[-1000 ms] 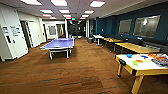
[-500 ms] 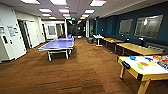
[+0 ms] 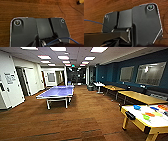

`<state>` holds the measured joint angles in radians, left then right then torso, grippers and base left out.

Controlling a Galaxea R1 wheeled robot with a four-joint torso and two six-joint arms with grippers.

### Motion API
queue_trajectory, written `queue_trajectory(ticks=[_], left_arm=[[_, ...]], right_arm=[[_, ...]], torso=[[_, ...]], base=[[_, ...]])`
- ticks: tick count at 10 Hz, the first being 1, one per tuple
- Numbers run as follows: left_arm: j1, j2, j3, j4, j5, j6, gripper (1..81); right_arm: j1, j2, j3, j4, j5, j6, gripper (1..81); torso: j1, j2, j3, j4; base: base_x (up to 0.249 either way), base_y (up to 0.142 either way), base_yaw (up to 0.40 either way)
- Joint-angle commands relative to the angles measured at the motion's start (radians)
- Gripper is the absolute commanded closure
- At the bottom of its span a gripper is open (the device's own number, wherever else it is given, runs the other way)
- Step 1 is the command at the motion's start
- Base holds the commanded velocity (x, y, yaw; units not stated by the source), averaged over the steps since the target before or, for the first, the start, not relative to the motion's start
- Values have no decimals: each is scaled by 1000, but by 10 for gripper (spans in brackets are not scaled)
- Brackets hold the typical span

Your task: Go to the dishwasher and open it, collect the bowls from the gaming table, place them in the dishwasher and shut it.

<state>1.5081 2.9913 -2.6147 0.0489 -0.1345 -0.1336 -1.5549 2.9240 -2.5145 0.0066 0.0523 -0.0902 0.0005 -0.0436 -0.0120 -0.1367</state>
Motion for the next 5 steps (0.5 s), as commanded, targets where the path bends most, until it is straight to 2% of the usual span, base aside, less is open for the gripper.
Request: queue_trajectory(ticks=[1, 5], left_arm=[[-62, -1, 4, 2, 39, 3, 10], [-62, -3, 2, 2, 39, 3, 10]], right_arm=[[49, -6, 2, -4, -51, -6, 10], [49, -4, 0, -4, -51, -6, 10]], torso=[[0, 0, 0, 0], [0, 0, 0, 0]], base=[[274, 0, 0], [266, 0, 0]])
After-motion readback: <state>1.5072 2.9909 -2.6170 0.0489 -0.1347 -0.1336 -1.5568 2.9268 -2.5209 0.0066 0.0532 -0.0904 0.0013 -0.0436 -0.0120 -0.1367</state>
